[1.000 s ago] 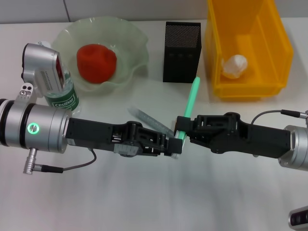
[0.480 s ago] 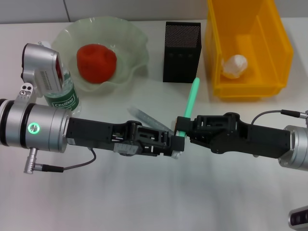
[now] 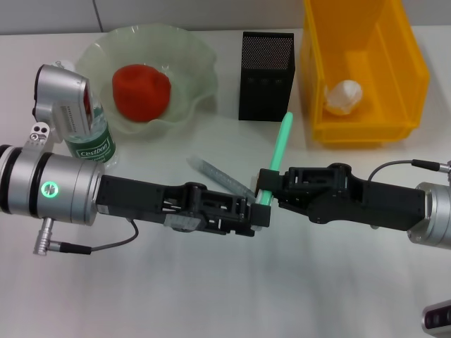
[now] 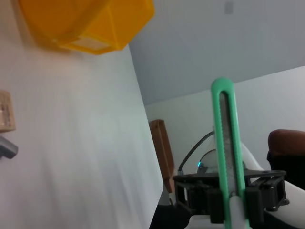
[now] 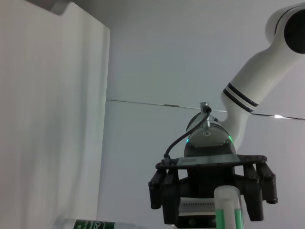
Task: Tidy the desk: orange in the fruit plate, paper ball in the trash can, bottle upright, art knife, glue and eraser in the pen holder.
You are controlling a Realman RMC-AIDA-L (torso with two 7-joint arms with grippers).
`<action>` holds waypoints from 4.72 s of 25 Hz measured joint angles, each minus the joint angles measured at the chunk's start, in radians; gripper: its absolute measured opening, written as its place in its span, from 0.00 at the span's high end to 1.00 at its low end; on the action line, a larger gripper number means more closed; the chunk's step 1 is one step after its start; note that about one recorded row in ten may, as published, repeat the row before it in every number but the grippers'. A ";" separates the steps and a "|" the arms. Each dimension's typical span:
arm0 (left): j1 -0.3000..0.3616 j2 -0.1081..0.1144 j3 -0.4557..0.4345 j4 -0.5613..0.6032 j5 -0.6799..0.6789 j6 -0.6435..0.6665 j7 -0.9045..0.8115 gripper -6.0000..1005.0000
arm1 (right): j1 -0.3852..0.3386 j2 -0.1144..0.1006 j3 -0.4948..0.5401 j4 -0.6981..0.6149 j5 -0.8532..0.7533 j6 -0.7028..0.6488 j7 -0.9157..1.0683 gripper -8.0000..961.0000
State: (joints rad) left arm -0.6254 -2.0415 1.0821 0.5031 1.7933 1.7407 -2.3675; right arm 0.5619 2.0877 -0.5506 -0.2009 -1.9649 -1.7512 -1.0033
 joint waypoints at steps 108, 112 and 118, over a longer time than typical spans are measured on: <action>0.332 -0.029 -0.116 -0.230 -0.352 -0.191 1.677 0.20 | 0.020 -0.002 0.226 0.164 0.373 0.077 1.527 0.79; 0.325 -0.031 -0.116 -0.233 -0.352 -0.203 1.672 0.20 | 0.054 -0.005 0.226 0.136 0.387 0.143 1.679 0.79; 0.309 -0.032 -0.116 -0.246 -0.352 -0.209 1.655 0.20 | 0.102 -0.007 0.224 0.083 0.387 0.263 1.884 0.79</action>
State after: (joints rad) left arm -0.3166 -2.0731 0.9664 0.2574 1.4416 1.5316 -0.7121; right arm 0.6639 2.0811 -0.3261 -0.1177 -1.5783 -1.4879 0.8809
